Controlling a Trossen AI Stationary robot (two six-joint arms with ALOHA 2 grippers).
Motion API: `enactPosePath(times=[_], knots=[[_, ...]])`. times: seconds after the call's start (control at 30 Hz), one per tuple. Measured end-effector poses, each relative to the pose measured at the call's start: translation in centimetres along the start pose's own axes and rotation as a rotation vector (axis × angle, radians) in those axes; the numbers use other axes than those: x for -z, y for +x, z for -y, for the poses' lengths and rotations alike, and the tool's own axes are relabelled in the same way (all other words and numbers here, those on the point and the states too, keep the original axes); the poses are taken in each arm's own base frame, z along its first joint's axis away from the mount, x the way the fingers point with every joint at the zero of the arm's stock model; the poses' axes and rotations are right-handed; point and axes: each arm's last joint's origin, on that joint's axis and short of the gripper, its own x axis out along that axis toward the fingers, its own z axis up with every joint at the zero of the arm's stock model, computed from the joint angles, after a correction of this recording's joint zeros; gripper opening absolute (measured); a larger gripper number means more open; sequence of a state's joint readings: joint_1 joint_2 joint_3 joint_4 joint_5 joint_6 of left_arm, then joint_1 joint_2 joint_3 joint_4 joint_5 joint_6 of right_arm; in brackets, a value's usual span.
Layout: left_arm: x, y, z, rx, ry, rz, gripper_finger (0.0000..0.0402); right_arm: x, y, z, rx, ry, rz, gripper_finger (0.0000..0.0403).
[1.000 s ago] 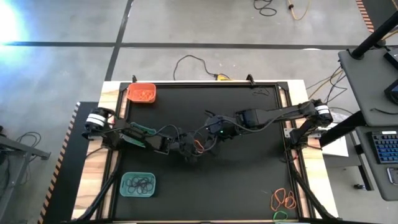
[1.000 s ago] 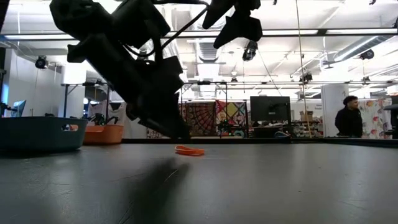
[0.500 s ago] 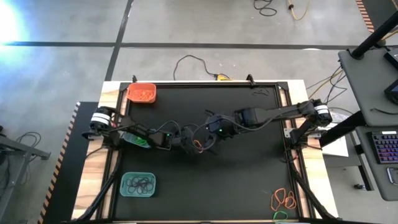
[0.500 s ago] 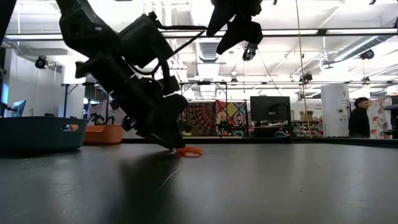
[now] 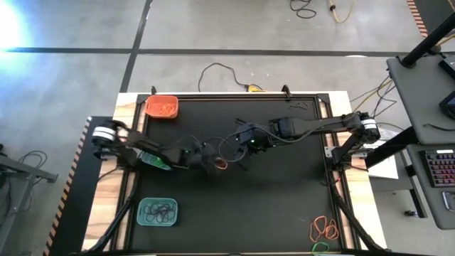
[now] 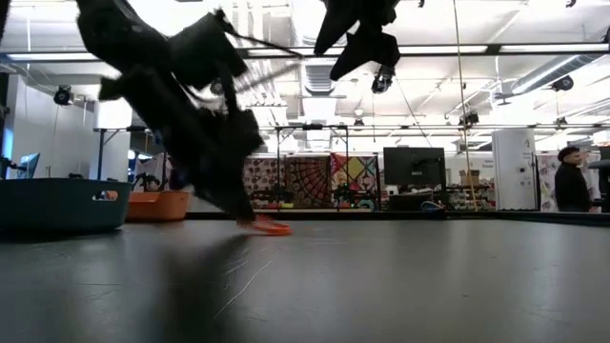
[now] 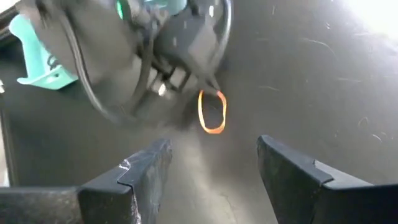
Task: Sort rubber bands into baskets
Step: Put the orange rubber band into the orange bin
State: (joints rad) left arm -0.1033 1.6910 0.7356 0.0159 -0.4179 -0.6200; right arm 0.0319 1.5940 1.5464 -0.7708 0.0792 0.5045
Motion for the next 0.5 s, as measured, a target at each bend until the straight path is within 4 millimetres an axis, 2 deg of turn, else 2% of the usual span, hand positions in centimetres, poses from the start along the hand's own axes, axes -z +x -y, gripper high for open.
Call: enactPosePath(times=[0.1,0.3,0.4,0.5], knots=[[-1.2,-2.3,-2.4,-0.009,-0.034,0.057,0.0001,-0.2,-0.2,-0.1,-0.007,-0.004,0.012,0.0226],[-1.9,-6.3,-8.7,-0.122,-0.131,0.084,0.0000,-0.6,-0.3,-0.2,-0.020,-0.004,0.039,0.0226],[-1.9,-7.9,-11.7,-0.187,-0.143,0.019,0.0000,-0.9,-0.2,-0.2,-0.031,-0.012,0.069,0.0226],[-2.9,-9.5,-14.2,-0.259,-0.156,-0.062,0.0000,-1.3,-0.2,-0.1,-0.044,-0.021,0.102,0.0226]])
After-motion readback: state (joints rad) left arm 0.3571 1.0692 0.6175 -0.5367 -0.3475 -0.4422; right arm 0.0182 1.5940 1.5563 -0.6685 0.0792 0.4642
